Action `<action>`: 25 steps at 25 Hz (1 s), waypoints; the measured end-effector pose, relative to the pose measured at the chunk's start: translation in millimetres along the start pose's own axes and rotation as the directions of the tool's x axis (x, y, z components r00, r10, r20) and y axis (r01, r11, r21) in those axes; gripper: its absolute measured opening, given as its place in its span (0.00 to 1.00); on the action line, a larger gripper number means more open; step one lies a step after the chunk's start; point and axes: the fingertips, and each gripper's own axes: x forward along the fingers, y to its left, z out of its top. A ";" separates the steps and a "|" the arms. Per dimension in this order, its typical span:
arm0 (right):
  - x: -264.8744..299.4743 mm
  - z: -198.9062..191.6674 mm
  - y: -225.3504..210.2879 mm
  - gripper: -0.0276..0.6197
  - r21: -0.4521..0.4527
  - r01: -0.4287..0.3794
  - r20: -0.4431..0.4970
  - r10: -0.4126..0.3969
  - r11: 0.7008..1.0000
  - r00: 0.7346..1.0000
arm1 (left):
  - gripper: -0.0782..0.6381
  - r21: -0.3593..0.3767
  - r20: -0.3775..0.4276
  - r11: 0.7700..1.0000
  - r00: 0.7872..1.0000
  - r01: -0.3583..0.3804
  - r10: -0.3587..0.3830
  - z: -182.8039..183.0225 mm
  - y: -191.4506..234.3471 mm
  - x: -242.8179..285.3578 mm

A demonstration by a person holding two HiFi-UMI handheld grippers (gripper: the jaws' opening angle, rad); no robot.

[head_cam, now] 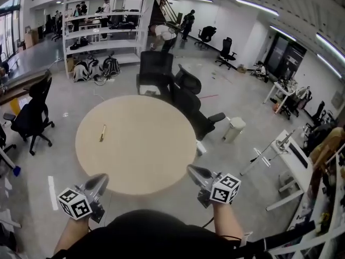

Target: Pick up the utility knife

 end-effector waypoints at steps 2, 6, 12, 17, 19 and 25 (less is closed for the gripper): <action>24.6 0.9 -2.1 0.06 -0.003 0.019 -0.009 -0.019 1.000 1.000 | 0.10 -0.008 -0.010 1.000 1.000 0.006 -0.006 7.3 29.3 2.1; 67.5 -3.0 -15.6 0.06 0.019 0.046 -0.010 -0.045 0.999 0.999 | 0.10 -0.016 -0.025 1.000 1.000 0.011 -0.012 18.7 76.6 11.3; 94.9 -4.0 -28.7 0.06 0.041 0.072 -0.032 -0.070 0.997 0.997 | 0.10 -0.037 -0.058 0.999 0.998 0.036 -0.038 23.7 106.4 33.3; 108.1 -3.2 -63.4 0.06 0.073 0.058 -0.023 -0.057 0.996 0.998 | 0.10 -0.037 -0.085 0.999 0.996 0.014 -0.017 26.6 118.2 64.8; 120.3 -4.3 -86.7 0.06 0.076 0.026 -0.029 -0.024 0.997 0.999 | 0.10 -0.029 -0.086 1.000 0.996 -0.010 0.007 26.3 123.2 84.3; 157.5 17.8 -183.5 0.06 0.054 -0.094 -0.059 0.097 0.994 0.994 | 0.10 -0.011 -0.051 0.995 0.994 -0.101 0.100 33.7 131.0 165.4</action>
